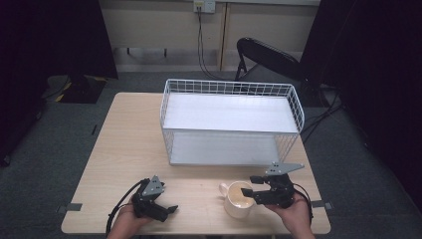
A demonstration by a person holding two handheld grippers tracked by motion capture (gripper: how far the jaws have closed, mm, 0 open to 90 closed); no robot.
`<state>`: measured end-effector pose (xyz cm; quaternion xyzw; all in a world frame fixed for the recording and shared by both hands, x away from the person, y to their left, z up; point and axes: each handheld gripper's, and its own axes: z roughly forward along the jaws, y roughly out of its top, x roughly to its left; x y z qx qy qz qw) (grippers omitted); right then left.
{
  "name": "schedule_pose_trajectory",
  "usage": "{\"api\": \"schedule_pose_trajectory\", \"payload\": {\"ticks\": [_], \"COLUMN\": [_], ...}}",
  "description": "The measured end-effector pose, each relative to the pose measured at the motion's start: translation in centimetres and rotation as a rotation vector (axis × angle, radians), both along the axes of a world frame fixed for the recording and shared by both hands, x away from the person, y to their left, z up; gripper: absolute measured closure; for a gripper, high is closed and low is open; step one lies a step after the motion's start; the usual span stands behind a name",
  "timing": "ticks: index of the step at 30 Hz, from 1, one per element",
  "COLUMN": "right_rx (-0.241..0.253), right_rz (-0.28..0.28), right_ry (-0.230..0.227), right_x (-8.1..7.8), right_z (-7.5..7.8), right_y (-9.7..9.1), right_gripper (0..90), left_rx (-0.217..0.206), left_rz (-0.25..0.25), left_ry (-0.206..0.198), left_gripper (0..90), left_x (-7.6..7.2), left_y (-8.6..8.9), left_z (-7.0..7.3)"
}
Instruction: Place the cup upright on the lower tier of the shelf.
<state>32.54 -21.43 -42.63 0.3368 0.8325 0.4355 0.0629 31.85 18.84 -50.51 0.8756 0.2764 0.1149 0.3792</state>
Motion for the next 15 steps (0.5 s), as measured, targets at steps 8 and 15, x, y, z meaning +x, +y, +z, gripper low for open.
{"api": "schedule_pose_trajectory", "payload": {"ticks": [8, 15], "right_rx": [-0.023, -0.027], "right_rz": [0.000, -0.004], "right_ry": [-0.019, -0.024], "right_x": [0.10, 0.28], "right_z": [-0.41, -0.80], "right_y": [0.32, 0.64], "right_gripper": [53.4, 62.9], "left_rx": [0.000, 0.000], "left_rz": [0.000, 0.000], "left_ry": [0.000, 0.000], "left_gripper": [6.0, 6.0], "left_x": [0.00, 0.00], "left_y": [0.00, 0.00], "left_z": [0.00, 0.00]}}
